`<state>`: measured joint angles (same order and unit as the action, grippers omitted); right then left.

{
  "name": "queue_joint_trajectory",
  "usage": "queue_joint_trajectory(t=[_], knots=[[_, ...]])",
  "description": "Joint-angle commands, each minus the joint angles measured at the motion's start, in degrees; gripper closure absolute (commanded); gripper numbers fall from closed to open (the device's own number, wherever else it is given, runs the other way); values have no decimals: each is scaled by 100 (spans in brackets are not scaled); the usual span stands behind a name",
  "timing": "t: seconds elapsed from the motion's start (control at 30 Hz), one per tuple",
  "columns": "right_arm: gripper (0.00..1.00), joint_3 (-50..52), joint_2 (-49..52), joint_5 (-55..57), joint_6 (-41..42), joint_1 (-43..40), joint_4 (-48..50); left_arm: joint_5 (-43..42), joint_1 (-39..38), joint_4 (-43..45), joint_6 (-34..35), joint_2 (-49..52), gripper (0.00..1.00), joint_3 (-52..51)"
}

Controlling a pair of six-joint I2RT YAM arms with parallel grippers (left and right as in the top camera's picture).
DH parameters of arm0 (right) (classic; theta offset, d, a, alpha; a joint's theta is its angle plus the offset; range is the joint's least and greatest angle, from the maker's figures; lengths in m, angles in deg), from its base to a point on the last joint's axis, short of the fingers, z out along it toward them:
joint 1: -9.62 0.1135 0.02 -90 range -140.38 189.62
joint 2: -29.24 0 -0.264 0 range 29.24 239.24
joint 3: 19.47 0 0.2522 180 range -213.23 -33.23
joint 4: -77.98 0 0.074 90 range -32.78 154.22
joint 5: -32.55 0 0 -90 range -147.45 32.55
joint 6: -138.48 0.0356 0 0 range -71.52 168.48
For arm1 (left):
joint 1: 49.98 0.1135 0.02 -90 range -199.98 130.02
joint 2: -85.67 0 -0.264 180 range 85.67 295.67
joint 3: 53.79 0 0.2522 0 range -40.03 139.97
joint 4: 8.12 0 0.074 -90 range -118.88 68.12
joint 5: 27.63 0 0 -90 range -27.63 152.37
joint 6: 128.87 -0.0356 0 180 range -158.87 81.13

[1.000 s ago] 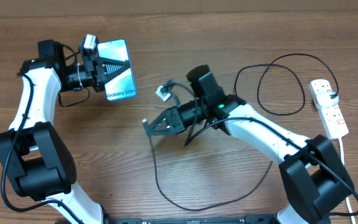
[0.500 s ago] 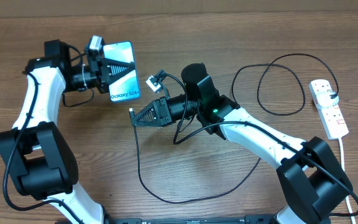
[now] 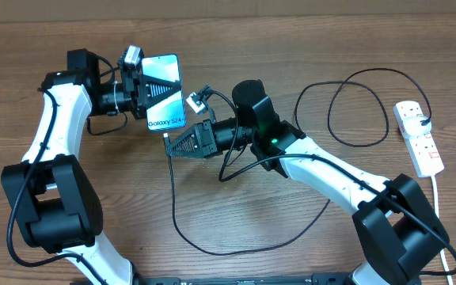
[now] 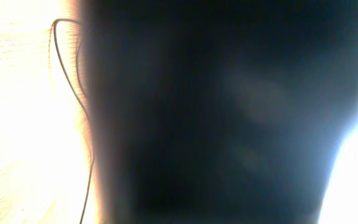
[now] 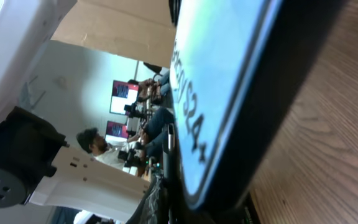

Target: Plug charger to phone and switch on socket

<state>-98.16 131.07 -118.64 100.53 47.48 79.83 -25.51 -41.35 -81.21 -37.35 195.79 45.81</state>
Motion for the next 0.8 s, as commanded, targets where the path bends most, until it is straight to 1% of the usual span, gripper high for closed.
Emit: queue_joint_trajectory(t=[0.0, 0.5, 0.77], knots=[[96, -81, -109, 146, 50, 0, 20, -269, -15, -22, 0, -149, 95, 52], [96, -76, -109, 162, 181, -162, 11, -269, -15, -46, 42, -149, 95, 52], [96, -76, -109, 437, 350, -162, 22, -271, -15, -68, 39, -149, 96, 52]])
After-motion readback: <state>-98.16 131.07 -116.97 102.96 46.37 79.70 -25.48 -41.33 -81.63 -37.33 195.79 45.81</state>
